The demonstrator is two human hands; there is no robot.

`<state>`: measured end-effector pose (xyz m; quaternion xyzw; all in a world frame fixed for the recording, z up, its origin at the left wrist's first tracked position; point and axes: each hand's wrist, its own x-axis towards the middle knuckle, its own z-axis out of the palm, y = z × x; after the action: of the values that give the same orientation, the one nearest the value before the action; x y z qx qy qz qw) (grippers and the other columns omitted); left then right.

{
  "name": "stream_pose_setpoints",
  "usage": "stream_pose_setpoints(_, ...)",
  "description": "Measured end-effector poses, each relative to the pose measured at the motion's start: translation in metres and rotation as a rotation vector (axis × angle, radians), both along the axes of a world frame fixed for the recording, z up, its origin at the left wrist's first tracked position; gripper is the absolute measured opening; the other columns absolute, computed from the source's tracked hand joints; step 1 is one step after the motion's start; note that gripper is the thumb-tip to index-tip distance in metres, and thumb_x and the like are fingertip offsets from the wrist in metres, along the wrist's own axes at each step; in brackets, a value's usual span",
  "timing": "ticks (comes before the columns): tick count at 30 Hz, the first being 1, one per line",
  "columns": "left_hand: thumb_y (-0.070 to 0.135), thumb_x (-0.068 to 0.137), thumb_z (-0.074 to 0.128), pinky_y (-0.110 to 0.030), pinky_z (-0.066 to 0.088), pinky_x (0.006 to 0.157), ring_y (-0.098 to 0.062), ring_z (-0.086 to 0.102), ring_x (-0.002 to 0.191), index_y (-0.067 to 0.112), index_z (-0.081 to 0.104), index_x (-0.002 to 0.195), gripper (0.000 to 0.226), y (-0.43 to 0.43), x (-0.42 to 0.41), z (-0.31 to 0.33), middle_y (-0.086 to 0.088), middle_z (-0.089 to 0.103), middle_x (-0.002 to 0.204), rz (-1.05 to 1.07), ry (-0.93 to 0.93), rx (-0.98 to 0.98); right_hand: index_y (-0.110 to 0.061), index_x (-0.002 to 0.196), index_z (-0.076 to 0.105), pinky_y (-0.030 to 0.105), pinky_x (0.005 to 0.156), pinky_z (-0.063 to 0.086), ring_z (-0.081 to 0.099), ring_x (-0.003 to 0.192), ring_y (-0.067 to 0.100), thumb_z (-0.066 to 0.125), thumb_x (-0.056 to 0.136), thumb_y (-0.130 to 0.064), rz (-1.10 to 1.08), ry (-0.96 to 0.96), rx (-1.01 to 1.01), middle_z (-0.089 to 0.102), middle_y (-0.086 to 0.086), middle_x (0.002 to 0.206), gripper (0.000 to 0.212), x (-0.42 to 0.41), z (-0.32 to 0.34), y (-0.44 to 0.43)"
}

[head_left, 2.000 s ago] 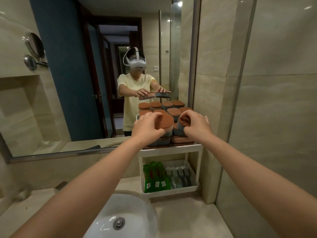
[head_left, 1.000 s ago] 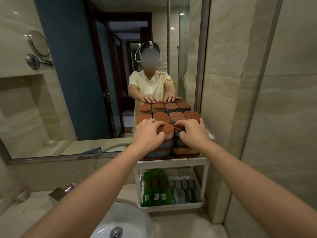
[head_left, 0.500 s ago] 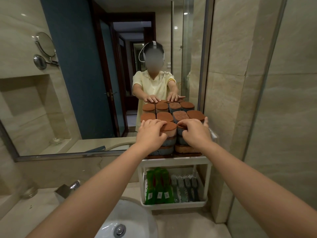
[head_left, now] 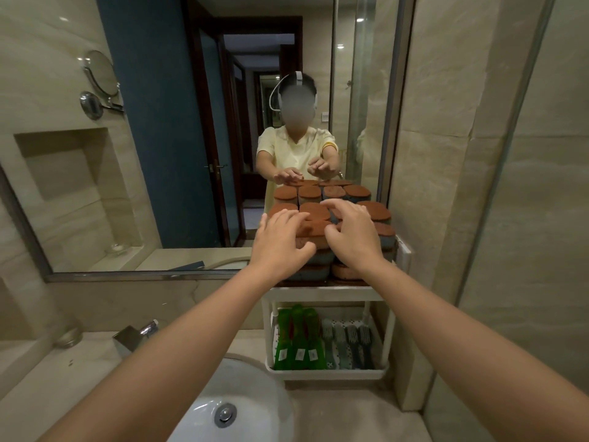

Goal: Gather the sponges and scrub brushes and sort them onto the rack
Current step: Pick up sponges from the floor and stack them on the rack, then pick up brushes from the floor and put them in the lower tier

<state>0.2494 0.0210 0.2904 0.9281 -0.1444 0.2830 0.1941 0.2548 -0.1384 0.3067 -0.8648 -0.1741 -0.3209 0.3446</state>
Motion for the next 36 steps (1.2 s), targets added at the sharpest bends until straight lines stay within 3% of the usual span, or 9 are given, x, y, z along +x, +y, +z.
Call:
stream_pose_setpoints(2,0.045,0.077,0.049,-0.043,0.015,0.118,-0.013,0.039,0.132,0.03,0.046,0.136,0.06,0.009,-0.009,-0.003,0.009,0.05,0.137,0.026,-0.07,-0.087,-0.026,0.122,0.059,0.025,0.099,0.04,0.048,0.118,0.008,0.054,0.081,-0.008,0.098,-0.017,0.111,0.058,-0.008,0.124,0.046,-0.003,0.001,0.014)
stream_pose_setpoints(5,0.045,0.081,0.053,-0.031,0.033,0.107,-0.007,0.041,0.126,0.032,0.044,0.134,0.056,0.028,-0.024,-0.014,0.012,0.049,0.136,0.071,-0.109,-0.25,-0.023,0.117,0.06,0.007,0.09,0.037,0.048,0.11,-0.001,0.054,0.078,-0.005,0.23,-0.057,0.231,0.055,-0.009,0.12,0.044,-0.011,0.0,0.041)
stream_pose_setpoints(7,0.042,0.084,0.059,-0.025,0.036,0.099,-0.001,0.04,0.124,0.035,0.043,0.134,0.053,0.044,-0.037,-0.024,0.013,0.046,0.138,0.11,-0.108,-0.328,-0.021,0.117,0.06,0.011,0.09,0.04,0.05,0.107,0.001,0.053,0.077,-0.004,0.308,-0.044,0.268,0.055,-0.008,0.118,0.044,-0.017,-0.004,0.063)
stream_pose_setpoints(13,0.033,0.082,0.059,-0.029,0.043,0.094,-0.006,0.045,0.121,0.032,0.045,0.133,0.053,0.108,-0.092,-0.057,0.011,0.044,0.136,0.311,-0.086,-0.46,-0.025,0.123,0.056,0.017,0.086,0.043,0.053,0.105,0.005,0.053,0.079,-0.002,0.516,0.13,0.215,0.053,-0.008,0.122,0.05,-0.043,-0.036,0.139)
stream_pose_setpoints(15,0.031,0.08,0.057,-0.028,0.044,0.091,-0.003,0.046,0.117,0.033,0.046,0.131,0.052,0.13,-0.118,-0.07,0.014,0.044,0.134,0.393,-0.085,-0.503,-0.025,0.123,0.055,0.016,0.085,0.043,0.054,0.104,0.006,0.053,0.078,0.0,0.589,0.192,0.209,0.052,-0.009,0.119,0.051,-0.055,-0.054,0.164)
stream_pose_setpoints(18,0.029,0.079,0.057,-0.024,0.041,0.084,0.009,0.045,0.103,0.035,0.048,0.129,0.051,0.159,-0.162,-0.094,0.017,0.043,0.132,0.539,-0.058,-0.54,-0.027,0.122,0.054,0.026,0.087,0.049,0.054,0.105,0.007,0.053,0.078,-0.001,0.7,0.288,0.196,0.05,-0.01,0.119,0.051,-0.078,-0.083,0.2)
stream_pose_setpoints(23,0.029,0.08,0.057,-0.033,0.045,0.094,-0.01,0.049,0.117,0.031,0.048,0.13,0.051,0.199,-0.247,-0.133,0.01,0.045,0.134,0.773,-0.004,-0.582,-0.032,0.123,0.052,0.034,0.09,0.051,0.054,0.105,0.004,0.053,0.077,-0.007,0.889,0.424,0.108,0.049,-0.016,0.119,0.052,-0.129,-0.127,0.259)
stream_pose_setpoints(29,0.022,0.083,0.058,-0.029,0.042,0.096,-0.009,0.046,0.123,0.03,0.047,0.133,0.051,0.228,-0.353,-0.173,0.012,0.043,0.137,1.028,0.008,-0.626,-0.028,0.129,0.049,0.032,0.094,0.046,0.051,0.111,0.005,0.054,0.077,-0.011,1.094,0.525,-0.039,0.049,-0.016,0.124,0.054,-0.217,-0.172,0.32)
stream_pose_setpoints(36,0.026,0.086,0.056,-0.034,0.05,0.089,-0.004,0.049,0.118,0.037,0.043,0.133,0.049,0.252,-0.486,-0.213,0.018,0.036,0.141,1.259,0.049,-0.704,-0.025,0.135,0.046,0.024,0.094,0.038,0.046,0.122,0.009,0.057,0.079,-0.026,1.314,0.576,-0.269,0.05,-0.008,0.134,0.057,-0.34,-0.211,0.385)
